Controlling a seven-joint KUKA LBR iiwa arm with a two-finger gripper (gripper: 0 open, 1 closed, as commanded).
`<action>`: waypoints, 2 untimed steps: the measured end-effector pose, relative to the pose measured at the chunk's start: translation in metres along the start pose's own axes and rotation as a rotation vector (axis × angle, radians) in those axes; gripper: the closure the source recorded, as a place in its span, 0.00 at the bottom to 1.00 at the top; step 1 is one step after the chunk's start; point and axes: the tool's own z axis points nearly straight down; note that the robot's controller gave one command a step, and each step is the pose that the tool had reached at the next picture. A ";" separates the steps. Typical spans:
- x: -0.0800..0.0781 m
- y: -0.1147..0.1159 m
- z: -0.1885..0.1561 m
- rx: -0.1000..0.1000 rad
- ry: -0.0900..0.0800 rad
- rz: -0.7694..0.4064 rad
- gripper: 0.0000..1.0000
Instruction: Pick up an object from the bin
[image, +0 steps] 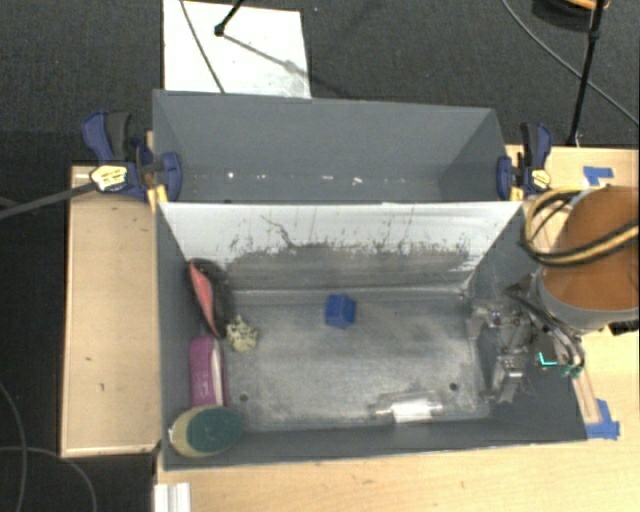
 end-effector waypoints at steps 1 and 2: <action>0.019 0.046 0.067 -0.002 -0.004 0.023 0.00; 0.006 0.081 0.075 0.000 -0.012 -0.200 0.00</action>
Offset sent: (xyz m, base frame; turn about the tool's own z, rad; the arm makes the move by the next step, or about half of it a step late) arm -0.0188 0.0431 -0.0640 0.0268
